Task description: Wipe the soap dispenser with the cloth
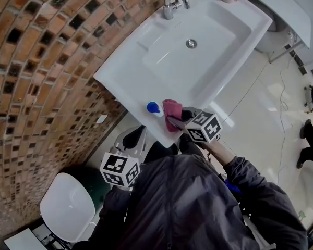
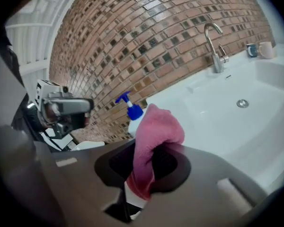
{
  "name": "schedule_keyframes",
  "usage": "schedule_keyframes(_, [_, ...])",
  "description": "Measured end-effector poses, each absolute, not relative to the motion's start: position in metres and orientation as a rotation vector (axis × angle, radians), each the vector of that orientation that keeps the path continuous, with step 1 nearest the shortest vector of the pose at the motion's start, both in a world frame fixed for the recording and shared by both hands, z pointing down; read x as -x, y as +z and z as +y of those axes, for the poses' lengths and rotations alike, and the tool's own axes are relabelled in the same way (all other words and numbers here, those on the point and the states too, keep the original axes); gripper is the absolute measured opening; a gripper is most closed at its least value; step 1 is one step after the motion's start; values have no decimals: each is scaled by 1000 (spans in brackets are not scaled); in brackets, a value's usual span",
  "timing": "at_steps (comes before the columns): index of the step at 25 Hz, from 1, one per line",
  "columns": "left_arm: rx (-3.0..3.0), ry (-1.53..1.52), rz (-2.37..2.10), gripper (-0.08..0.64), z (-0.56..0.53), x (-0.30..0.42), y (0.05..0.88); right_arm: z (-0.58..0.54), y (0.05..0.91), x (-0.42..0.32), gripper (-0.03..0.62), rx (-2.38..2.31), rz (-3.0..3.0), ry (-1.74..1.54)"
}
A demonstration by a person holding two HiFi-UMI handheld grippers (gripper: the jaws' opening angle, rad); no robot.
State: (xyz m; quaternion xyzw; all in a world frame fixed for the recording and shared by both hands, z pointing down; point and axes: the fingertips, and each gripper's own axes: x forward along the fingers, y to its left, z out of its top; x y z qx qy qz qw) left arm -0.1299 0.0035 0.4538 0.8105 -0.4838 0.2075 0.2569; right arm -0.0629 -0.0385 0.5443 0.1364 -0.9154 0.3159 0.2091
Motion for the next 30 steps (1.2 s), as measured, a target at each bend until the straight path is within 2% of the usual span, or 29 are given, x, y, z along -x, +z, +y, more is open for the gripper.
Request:
schedule_keyframes(2, [-2159,604,-1303,35,-1,134,471,-42,522,64,69,-289,-2609,820])
schedule_keyframes(6, [-2106,684,-1232,175,-12,127,505,-66,495,73,68,-230,-2672,708])
schedule_keyframes(9, [-2094,725,-1168,238,-21,114,523,-77,504,82,67,-123,-2600,621])
schedule_keyframes(15, [-2063,752,-1117,270,-35,103,546,-71,552,89,67,113,-2359,660])
schedule_keyframes(20, [-2047,751,-1126,270,-40,108,549,-64,597,94,69,118,-2211,534])
schedule_keyframes(30, [-2088,918,-1151,264,-56,117,564,-52,595,98,69,142,-2204,346])
